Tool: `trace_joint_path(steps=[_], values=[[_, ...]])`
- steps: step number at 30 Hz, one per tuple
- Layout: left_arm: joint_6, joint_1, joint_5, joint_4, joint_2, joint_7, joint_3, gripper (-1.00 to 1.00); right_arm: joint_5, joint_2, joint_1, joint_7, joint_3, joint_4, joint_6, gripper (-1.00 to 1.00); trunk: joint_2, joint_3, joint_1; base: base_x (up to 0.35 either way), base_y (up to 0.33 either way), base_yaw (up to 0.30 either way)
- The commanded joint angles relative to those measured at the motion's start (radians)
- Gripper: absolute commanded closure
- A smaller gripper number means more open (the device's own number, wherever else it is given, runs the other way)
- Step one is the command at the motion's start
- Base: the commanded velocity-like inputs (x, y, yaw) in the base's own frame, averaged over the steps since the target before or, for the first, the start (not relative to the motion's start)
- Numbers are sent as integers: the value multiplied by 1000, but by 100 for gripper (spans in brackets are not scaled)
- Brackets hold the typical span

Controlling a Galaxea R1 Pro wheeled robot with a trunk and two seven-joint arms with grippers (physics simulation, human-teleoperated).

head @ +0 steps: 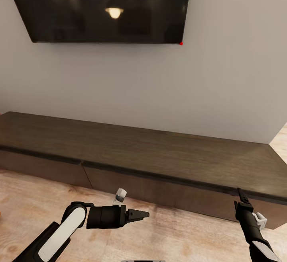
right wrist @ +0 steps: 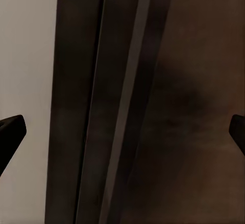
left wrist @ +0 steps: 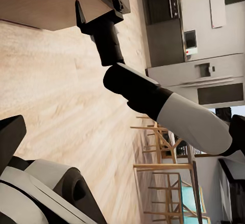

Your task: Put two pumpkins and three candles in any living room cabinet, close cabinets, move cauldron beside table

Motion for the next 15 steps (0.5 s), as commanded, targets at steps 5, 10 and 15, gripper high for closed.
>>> trace_joint_path(steps=[5, 10, 15], values=[[1, -1, -2, 0, 1, -4, -1, -100, -10, 0, -1, 4, 1, 0, 6, -100, 0, -1, 0, 0, 0, 0], [1, -1, -2, 0, 1, -4, -1, -100, -7, 0, -1, 4, 1, 1, 5, -100, 0, -1, 0, 0, 0, 0], [1, -1, -2, 0, 1, -4, -1, -100, -1, 1, -1, 1, 1, 2, 4, -100, 0, -1, 0, 0, 0, 0]])
